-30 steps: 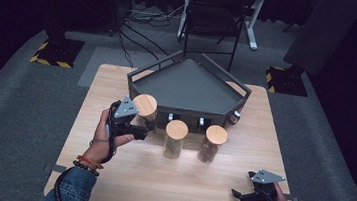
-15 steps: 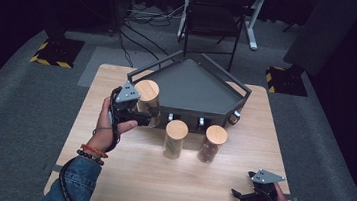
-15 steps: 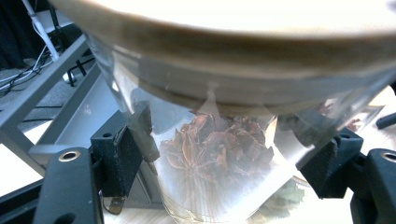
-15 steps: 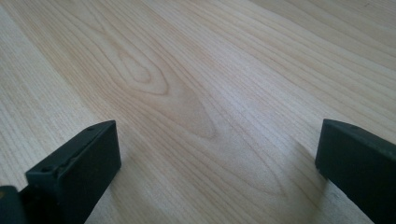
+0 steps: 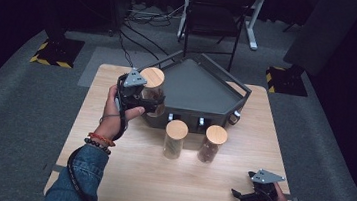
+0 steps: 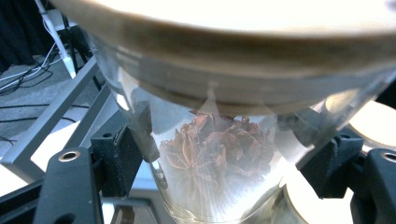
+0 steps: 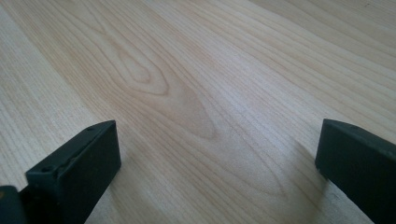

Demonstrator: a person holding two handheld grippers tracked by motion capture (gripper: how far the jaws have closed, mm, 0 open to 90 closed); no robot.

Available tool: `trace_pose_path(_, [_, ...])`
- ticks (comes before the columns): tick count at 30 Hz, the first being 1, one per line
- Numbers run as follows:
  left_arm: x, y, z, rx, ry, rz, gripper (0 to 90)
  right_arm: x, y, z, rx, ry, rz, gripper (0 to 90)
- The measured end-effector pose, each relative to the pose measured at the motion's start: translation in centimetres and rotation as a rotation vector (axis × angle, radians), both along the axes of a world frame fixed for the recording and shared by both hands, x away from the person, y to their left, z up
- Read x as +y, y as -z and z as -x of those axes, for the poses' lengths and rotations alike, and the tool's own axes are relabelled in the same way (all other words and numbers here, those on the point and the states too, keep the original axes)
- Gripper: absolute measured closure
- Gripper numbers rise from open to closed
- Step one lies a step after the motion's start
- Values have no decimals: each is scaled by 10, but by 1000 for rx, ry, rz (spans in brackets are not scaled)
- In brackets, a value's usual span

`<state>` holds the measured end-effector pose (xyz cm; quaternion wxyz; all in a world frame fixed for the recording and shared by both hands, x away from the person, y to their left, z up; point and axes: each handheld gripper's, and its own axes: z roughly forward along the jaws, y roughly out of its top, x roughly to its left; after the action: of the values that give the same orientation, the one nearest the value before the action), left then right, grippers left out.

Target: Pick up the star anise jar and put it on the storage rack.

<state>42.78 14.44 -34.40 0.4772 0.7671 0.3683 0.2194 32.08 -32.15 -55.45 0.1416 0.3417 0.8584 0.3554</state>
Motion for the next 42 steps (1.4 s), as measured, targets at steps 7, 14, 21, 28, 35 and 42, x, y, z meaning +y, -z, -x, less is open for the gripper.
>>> trace_pose_path(7, [-11,-11,-10,-5,3,-5,248,0,0,0,0,0,0,1])
trace_pose_path(14, [-18,-16,-20,-2,-15,-11,249,0,0,0,0,0,0,1])
trace_pose_path(21, [-26,-17,-34,6,-36,-14,248,0,0,0,0,-1,-1,1])
trace_pose_path(28, [-30,-19,-48,13,-61,1,249,0,0,0,0,-1,-1,1])
trace_pose_path(35, [-39,-13,-61,28,-77,-17,248,0,0,0,0,-2,0,1])
trace_pose_path(42, [-44,-7,-67,41,-92,-33,248,0,0,0,0,-2,0,1])
